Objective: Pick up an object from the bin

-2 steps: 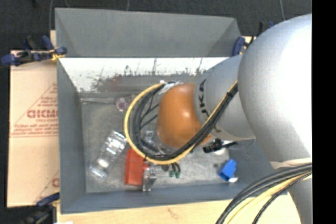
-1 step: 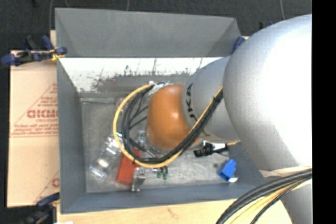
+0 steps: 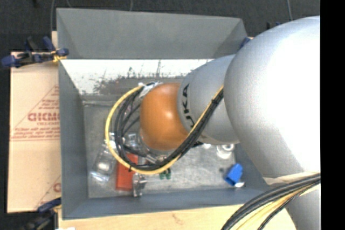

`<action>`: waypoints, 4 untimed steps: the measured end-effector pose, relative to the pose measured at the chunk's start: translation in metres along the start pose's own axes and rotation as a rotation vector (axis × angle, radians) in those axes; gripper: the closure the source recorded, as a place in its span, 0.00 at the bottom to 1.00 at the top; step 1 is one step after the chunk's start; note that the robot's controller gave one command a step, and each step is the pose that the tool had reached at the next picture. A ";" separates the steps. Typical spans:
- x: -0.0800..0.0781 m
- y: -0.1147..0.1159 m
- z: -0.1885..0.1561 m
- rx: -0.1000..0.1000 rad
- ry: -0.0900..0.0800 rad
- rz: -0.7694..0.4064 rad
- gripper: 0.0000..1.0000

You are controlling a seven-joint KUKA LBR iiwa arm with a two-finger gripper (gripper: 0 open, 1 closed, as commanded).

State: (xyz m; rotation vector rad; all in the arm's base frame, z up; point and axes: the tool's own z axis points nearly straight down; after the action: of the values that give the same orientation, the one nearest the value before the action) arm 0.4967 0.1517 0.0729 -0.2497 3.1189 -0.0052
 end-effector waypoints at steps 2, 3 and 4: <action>-0.017 0.033 0.000 0.008 0.007 -0.122 0.00; -0.018 0.033 0.000 0.007 0.006 -0.121 1.00; -0.028 0.058 -0.097 -0.007 0.000 -0.619 1.00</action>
Offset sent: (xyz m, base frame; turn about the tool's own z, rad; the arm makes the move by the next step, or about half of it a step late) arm -0.0026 0.0295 -0.0029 0.0666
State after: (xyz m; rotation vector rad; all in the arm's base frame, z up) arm 0.5142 0.2135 0.1697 -1.1888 2.8970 -0.0005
